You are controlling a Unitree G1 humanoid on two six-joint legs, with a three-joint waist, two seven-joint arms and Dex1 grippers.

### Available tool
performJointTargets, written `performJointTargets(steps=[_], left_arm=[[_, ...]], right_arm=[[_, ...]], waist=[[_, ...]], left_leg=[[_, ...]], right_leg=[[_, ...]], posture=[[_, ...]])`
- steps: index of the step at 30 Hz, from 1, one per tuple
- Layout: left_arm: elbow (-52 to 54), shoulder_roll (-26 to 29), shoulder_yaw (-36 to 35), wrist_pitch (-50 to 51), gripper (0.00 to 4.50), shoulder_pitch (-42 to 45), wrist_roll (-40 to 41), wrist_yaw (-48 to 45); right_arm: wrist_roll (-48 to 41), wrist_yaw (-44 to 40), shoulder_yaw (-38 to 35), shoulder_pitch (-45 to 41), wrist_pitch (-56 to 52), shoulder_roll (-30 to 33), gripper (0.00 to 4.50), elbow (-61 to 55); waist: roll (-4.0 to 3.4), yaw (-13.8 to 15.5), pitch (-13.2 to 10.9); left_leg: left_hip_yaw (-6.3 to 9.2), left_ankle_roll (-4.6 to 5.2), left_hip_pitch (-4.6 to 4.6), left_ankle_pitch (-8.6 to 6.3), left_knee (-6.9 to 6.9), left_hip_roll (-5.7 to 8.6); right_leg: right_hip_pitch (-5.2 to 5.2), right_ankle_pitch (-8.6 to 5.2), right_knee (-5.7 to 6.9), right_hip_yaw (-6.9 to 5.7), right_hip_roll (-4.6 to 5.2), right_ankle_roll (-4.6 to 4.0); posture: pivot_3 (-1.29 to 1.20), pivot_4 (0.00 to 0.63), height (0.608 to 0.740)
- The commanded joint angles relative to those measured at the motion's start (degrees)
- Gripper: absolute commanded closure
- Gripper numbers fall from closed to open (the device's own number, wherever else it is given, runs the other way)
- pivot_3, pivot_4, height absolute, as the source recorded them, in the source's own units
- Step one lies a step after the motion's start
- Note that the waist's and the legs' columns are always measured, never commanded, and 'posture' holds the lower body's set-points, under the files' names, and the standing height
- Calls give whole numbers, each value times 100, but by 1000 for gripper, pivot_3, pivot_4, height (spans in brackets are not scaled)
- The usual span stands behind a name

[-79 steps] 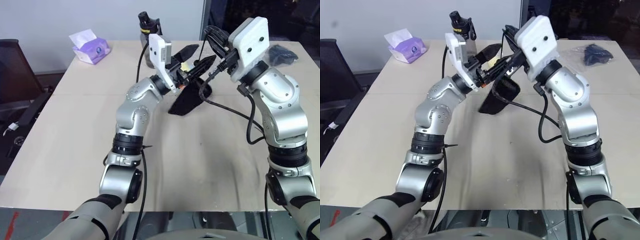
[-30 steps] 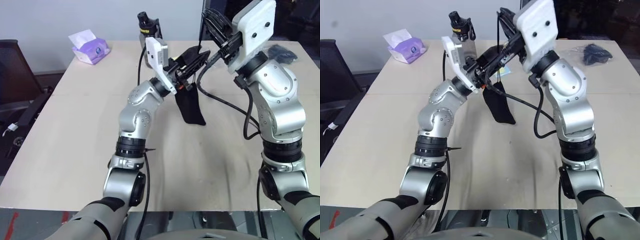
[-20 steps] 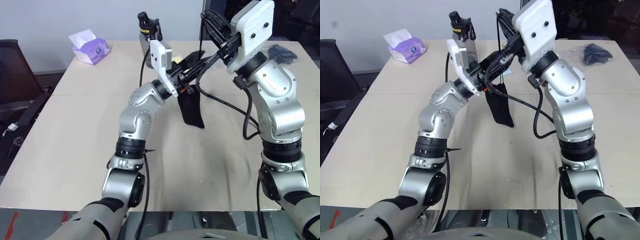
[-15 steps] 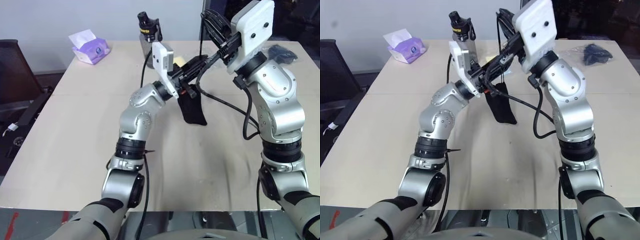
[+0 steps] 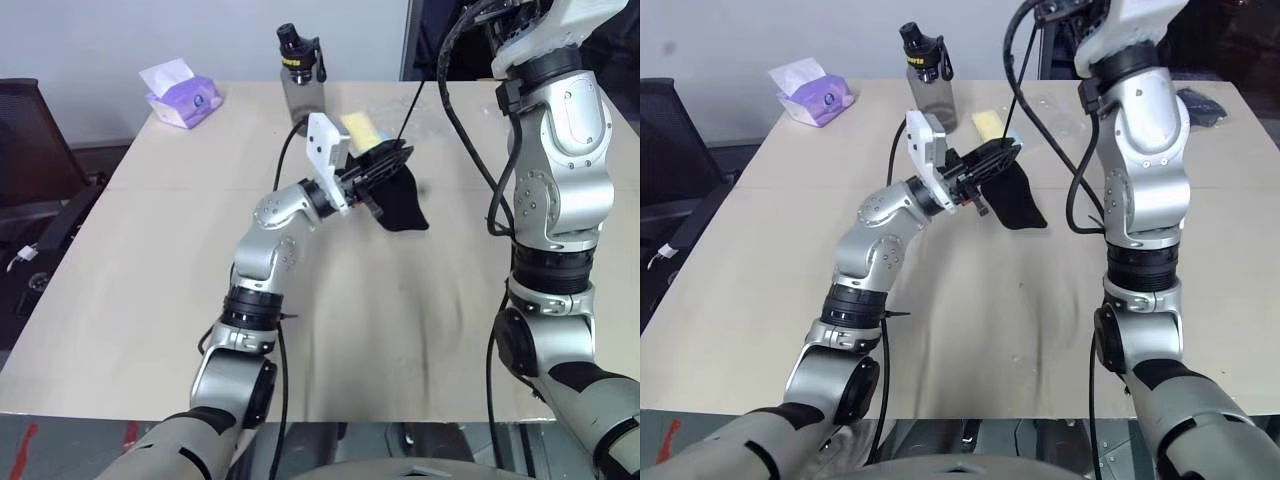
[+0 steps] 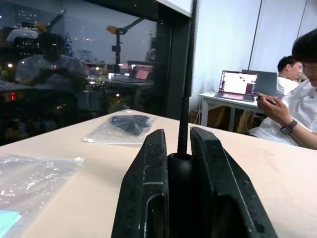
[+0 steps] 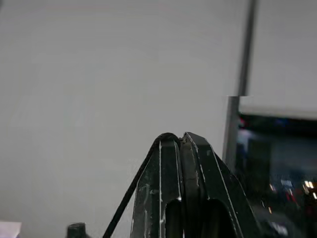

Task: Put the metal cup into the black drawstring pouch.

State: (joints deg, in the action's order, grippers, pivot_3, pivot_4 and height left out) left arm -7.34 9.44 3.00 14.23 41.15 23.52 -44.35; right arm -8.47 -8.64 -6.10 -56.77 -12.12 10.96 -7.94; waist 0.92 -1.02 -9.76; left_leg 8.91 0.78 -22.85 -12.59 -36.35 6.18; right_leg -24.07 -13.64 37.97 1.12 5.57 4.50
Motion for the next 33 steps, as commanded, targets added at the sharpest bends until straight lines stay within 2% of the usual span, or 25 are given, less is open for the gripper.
performJointTargets(steps=[1,3,4,5,6,9,15,19,20,23,27,30,33], left_arm=[[-115,-11,-22,30,2530,-173,-44,72],[-99,-113,-145,-132,1520,-161,19,124],[-44,-146,-254,-76,1186,-191,203,63],[48,-123,-307,4,1186,-275,339,-56],[137,-85,-323,28,1160,-368,408,-162],[535,139,-321,289,1152,-772,675,-466],[1302,821,-458,748,1152,-1727,887,-598],[1650,1413,-693,945,1152,-2382,929,-620],[1726,1543,-738,956,1152,-2550,892,-597],[1909,1915,-703,804,1152,-3086,511,-494],[1920,2089,-628,314,1152,-3569,-109,-194],[1842,2052,-701,4,1152,-3804,-405,44],[1914,1975,-753,-137,1152,-3973,-503,245]], right_arm=[[-76,53,-115,-272,252,72,4500,-506],[-51,-1,-12,-210,132,91,4500,-568],[-32,-57,55,-154,35,122,4500,-598],[-10,-125,123,-88,-82,173,4500,-639],[-10,-180,166,-39,-188,218,4213,-676],[-67,-289,225,51,-351,290,3154,-796],[-215,-433,294,71,-497,281,342,-816],[-310,-535,371,70,-605,215,342,-794],[-485,-707,250,309,-673,326,342,-902],[-1205,-1413,-136,1381,-949,733,342,-1260],[-1815,-2382,-316,2959,-1027,1240,342,-1250],[-1868,-3236,-592,4171,-280,1472,342,-479],[-1733,-4175,-694,4816,585,1829,342,531]], waist=[[-4,-17,2],[-3,-24,2],[-3,-26,2],[-4,-30,2],[-3,-45,2],[-5,-107,3],[-6,-147,3],[-7,-149,2],[-9,-138,2],[2,-44,8],[-8,51,1],[-7,60,2],[-21,37,-6]], left_leg=[[0,0,1,0,1,0],[-1,0,-1,0,6,-2],[-2,0,-1,0,7,-4],[-1,0,-3,0,7,-5],[-3,0,-3,0,7,-5],[-7,0,-2,0,5,-6],[-18,0,1,0,6,-24],[-23,1,7,-1,8,-43],[-28,1,10,-2,8,-48],[-10,19,9,-14,8,-50],[-24,25,9,-17,7,-41],[-31,27,12,-18,7,-43],[-42,27,21,-18,8,-47]], right_leg=[[0,0,0,0,0,0],[-7,0,0,3,-3,0],[-9,0,1,3,-3,0],[-10,0,2,2,-3,0],[-9,0,2,3,-3,0],[-9,1,2,7,-2,-1],[-12,6,4,16,-16,-9],[-13,14,2,21,-35,-24],[-13,17,2,26,-42,-27],[-1,17,-11,10,-43,-29],[11,17,-29,20,-33,-30],[12,17,-32,22,-31,-29],[17,17,-31,24,-32,-29]], posture=[[0,150,740],[0,150,740],[0,150,740],[0,150,740],[0,150,740],[0,150,740],[0,150,740],[0,150,740],[0,150,740],[0,150,740],[0,150,740],[0,150,740],[0,150,740]])
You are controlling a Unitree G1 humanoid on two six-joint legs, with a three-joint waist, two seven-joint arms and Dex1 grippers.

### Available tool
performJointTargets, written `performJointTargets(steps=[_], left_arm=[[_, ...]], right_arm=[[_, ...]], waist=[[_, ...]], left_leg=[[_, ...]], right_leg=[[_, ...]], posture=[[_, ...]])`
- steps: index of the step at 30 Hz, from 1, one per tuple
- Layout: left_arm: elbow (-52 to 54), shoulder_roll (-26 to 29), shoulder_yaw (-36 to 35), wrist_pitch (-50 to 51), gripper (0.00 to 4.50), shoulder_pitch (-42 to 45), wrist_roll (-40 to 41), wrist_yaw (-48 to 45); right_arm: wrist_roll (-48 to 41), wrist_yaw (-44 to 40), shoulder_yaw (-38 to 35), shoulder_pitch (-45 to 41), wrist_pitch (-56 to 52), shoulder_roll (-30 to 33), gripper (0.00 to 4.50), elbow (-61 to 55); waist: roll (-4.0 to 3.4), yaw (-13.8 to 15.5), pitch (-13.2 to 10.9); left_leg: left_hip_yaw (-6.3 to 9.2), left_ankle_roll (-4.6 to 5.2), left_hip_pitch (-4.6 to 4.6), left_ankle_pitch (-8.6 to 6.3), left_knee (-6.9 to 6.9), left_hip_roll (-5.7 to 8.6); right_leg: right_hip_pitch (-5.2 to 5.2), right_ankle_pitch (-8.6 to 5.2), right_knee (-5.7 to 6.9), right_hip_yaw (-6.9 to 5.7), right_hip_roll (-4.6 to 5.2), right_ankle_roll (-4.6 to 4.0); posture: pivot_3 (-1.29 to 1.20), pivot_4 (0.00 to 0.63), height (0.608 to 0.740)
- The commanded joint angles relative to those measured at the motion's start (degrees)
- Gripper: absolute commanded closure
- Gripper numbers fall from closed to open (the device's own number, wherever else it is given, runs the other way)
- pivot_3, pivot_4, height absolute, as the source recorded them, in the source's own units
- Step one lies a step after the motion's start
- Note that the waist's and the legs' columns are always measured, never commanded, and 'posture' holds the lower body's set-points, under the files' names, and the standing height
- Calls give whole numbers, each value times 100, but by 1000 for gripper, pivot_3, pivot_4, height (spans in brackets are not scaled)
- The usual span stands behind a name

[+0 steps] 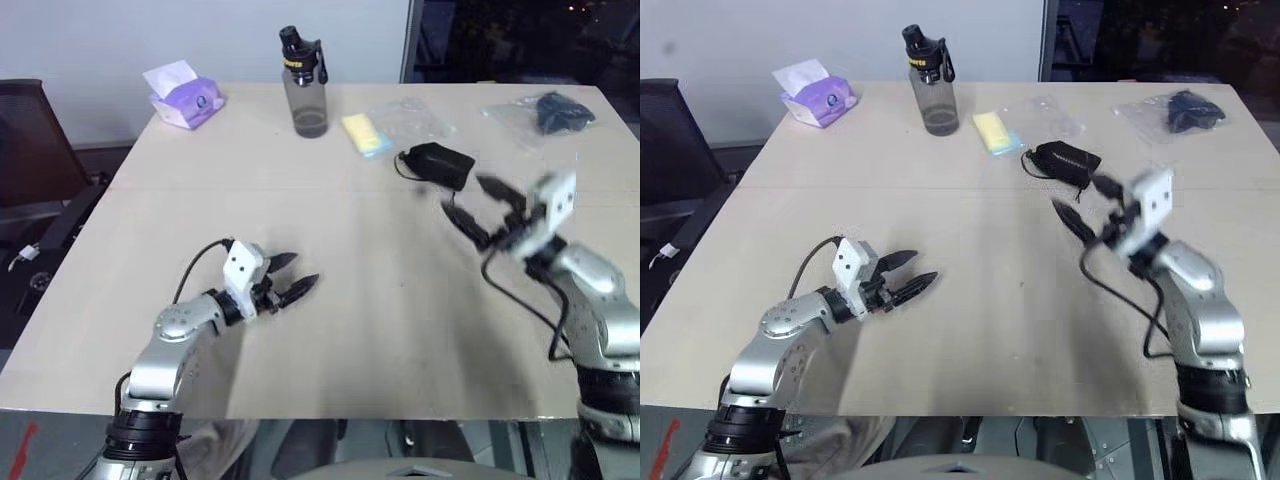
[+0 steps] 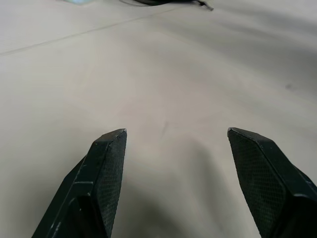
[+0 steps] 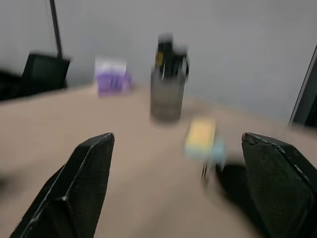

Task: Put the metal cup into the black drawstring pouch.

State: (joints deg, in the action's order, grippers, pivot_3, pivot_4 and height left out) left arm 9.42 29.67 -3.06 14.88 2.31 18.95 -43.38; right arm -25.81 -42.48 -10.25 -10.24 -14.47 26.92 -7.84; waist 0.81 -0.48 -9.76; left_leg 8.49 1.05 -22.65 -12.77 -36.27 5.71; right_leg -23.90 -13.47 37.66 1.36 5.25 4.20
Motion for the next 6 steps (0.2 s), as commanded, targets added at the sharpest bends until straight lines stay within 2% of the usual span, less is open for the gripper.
performJointTargets(steps=[1,6], left_arm=[[300,-91,-172,-172,1152,-151,1,205],[441,-199,-192,-129,1152,-321,-26,423]], right_arm=[[-12,-1189,-321,287,1116,366,342,944],[96,-2040,-465,258,2095,783,342,2566]], waist=[[-13,-36,-6],[-12,-60,-7]], left_leg=[[-6,0,2,0,0,-1],[-27,1,40,0,-1,-15]], right_leg=[[-1,2,1,5,0,-3],[25,8,5,21,-14,0]], posture=[[0,150,740],[0,150,740]])
